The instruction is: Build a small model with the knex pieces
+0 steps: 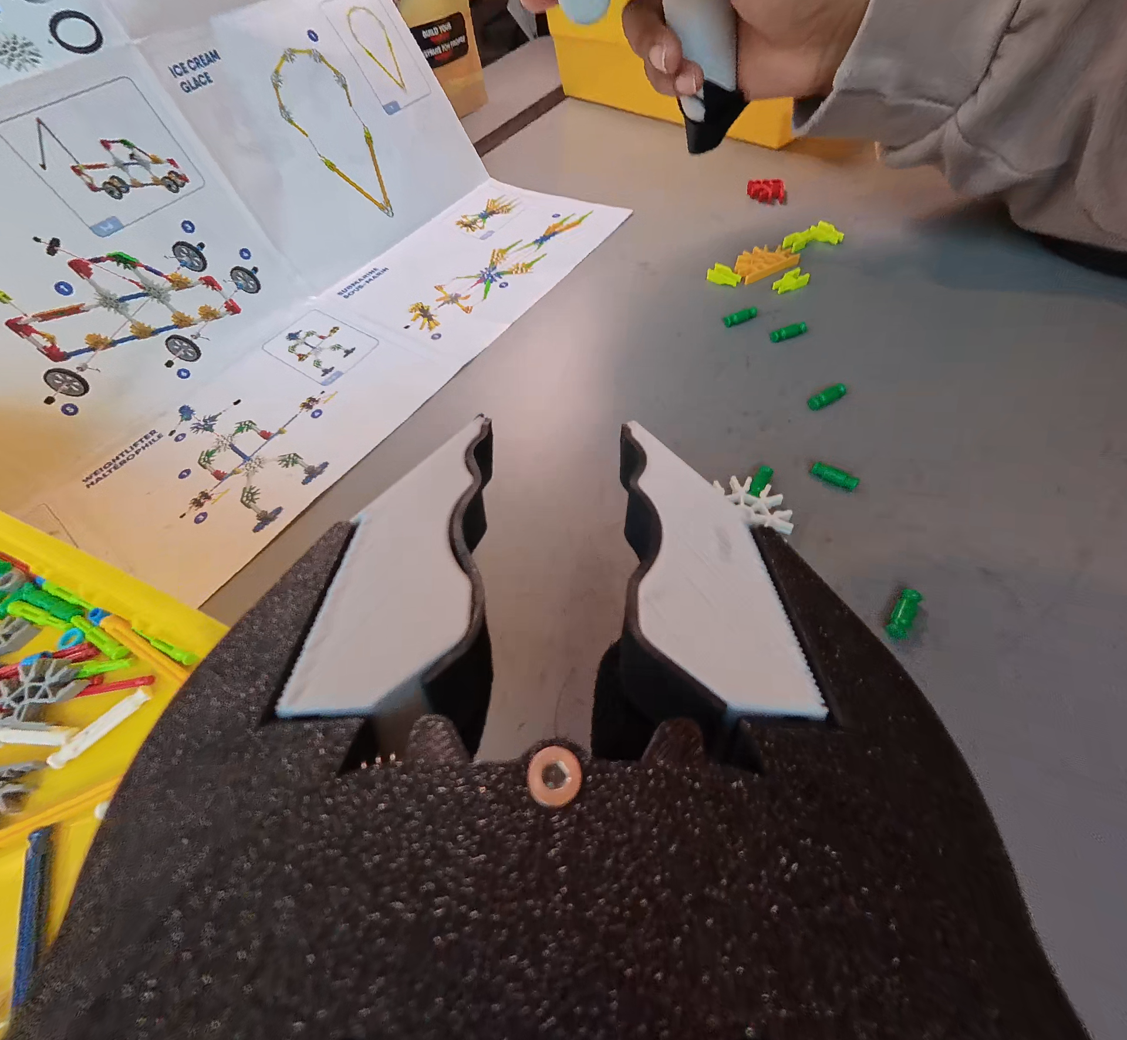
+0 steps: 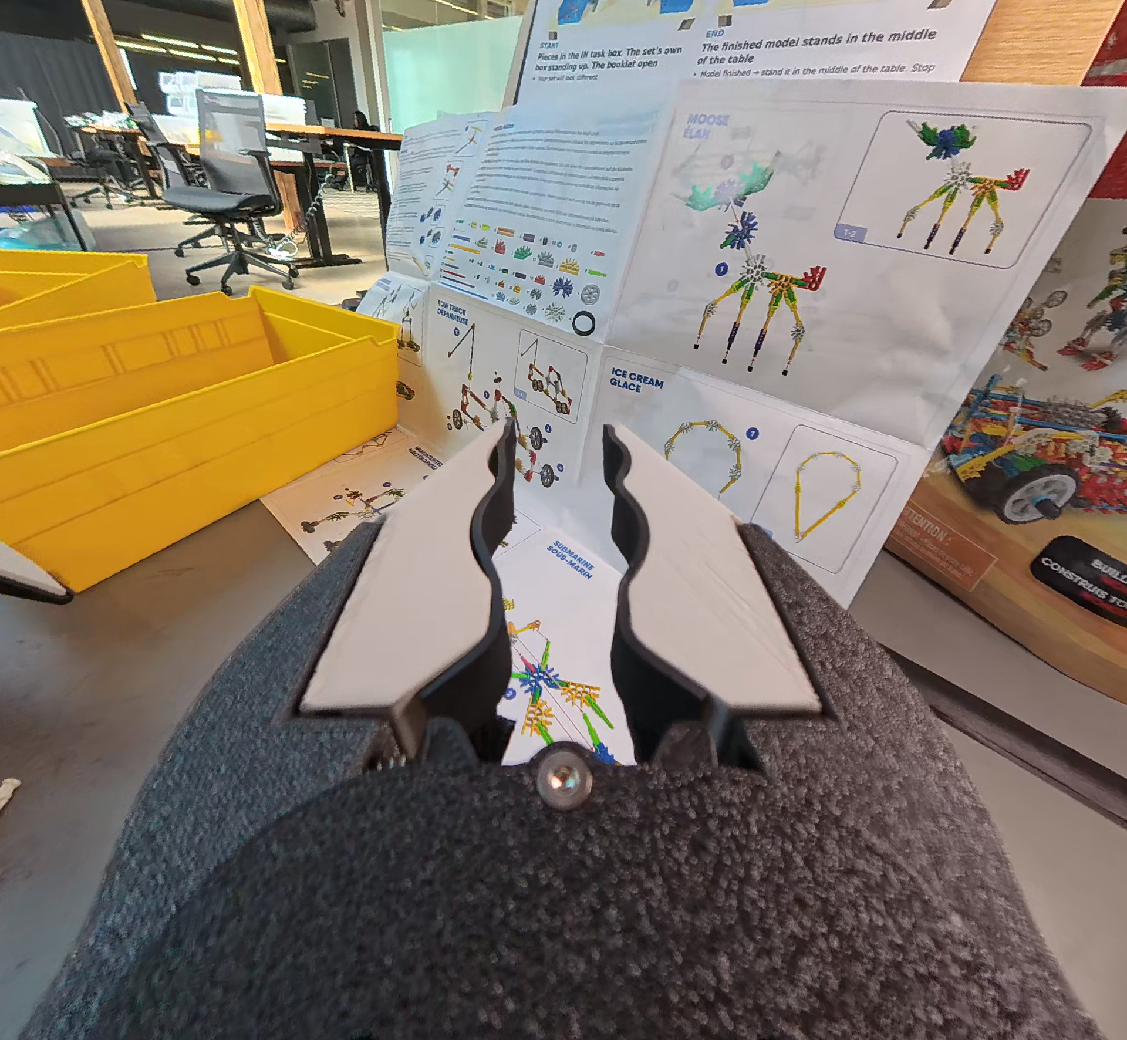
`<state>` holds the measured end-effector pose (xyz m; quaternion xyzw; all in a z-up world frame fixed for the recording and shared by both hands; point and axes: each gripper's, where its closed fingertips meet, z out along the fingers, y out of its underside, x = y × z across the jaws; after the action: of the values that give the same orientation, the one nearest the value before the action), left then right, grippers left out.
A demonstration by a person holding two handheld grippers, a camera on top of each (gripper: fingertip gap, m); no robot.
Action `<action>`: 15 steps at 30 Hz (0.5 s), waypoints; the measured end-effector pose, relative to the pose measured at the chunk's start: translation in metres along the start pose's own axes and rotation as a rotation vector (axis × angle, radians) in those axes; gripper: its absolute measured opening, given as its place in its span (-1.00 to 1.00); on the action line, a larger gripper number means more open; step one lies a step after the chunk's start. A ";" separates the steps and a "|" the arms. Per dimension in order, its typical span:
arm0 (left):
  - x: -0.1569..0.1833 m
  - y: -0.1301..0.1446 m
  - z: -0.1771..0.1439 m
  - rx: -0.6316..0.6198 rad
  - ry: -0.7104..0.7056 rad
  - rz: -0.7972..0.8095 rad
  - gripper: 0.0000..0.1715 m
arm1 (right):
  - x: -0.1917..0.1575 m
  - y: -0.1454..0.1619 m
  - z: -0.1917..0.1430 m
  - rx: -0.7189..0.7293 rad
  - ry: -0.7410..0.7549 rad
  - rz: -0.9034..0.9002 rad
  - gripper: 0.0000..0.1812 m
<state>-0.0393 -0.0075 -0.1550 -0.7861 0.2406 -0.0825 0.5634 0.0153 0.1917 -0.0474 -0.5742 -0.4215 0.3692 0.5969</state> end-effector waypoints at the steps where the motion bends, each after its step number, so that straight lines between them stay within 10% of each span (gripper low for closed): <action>1: 0.004 0.004 0.002 -0.028 0.014 0.019 -0.51 | -0.004 -0.003 -0.001 -0.002 -0.010 -0.015 -0.70; 9: 0.030 0.036 0.012 -0.197 0.160 0.029 -0.52 | -0.042 -0.051 -0.033 0.002 -0.114 -0.107 -0.70; 15: 0.034 0.039 0.010 -0.221 0.190 0.029 -0.52 | -0.092 0.023 -0.078 -0.160 -0.207 -0.044 -0.68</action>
<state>-0.0171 -0.0247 -0.1989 -0.8284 0.3117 -0.1213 0.4492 0.0547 0.0785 -0.0763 -0.5693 -0.5213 0.3785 0.5107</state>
